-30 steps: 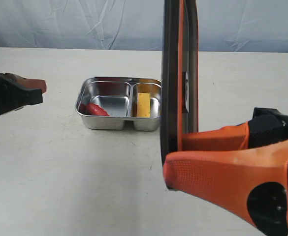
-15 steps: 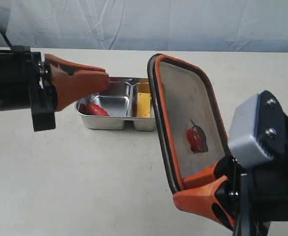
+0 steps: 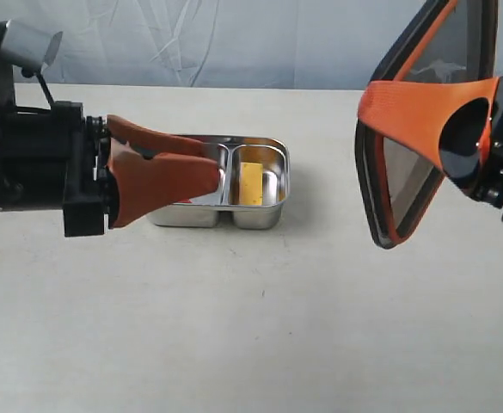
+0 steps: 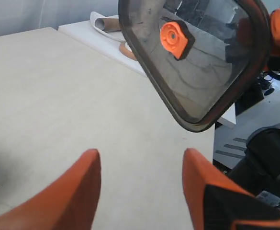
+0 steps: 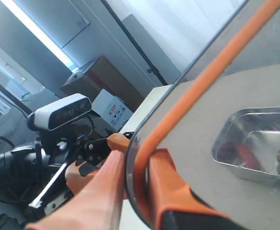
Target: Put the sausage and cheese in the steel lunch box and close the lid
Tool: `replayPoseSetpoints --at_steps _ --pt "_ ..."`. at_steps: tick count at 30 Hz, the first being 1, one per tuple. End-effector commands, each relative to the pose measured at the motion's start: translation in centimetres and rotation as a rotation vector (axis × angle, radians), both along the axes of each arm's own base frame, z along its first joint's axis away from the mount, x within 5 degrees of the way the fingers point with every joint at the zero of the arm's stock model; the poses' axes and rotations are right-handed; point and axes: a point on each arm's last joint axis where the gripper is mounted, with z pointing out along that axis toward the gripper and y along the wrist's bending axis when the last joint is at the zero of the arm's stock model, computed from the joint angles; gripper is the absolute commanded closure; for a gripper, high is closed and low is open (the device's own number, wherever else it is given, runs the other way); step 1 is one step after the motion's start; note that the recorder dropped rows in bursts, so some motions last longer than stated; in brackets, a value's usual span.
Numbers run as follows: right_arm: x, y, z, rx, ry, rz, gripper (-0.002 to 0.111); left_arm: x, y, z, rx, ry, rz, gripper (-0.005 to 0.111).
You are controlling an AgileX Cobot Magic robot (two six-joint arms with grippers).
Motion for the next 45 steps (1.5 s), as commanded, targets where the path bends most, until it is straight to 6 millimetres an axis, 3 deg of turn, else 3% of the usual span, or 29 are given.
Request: replayPoseSetpoints --at_steps 1,3,9,18,23,29,45 --pt "0.1 -0.2 0.3 -0.007 -0.048 -0.017 0.109 -1.2 -1.6 0.3 -0.022 -0.021 -0.102 0.057" --pt "0.1 -0.2 0.3 -0.006 -0.046 -0.021 0.109 -2.3 -3.0 0.0 0.012 -0.069 -0.159 0.057" --pt "0.3 -0.3 0.2 -0.010 -0.043 -0.041 0.109 -2.8 -5.2 -1.3 0.210 -0.120 -0.053 0.057" --pt "0.8 0.2 -0.2 -0.007 0.025 -0.050 0.109 -2.4 -8.0 2.0 0.215 -0.174 0.039 0.060" --pt "0.9 0.3 0.7 0.017 0.010 -0.048 0.109 -2.4 -9.2 1.7 0.236 -0.176 0.026 0.058" --pt "1.2 0.9 0.4 0.006 0.038 -0.035 0.109 -2.1 -10.7 1.3 0.218 -0.155 -0.042 0.054" --pt "1.5 1.4 -0.1 0.001 0.080 -0.024 0.109 -0.8 -11.6 1.2 0.231 -0.130 -0.005 0.055"
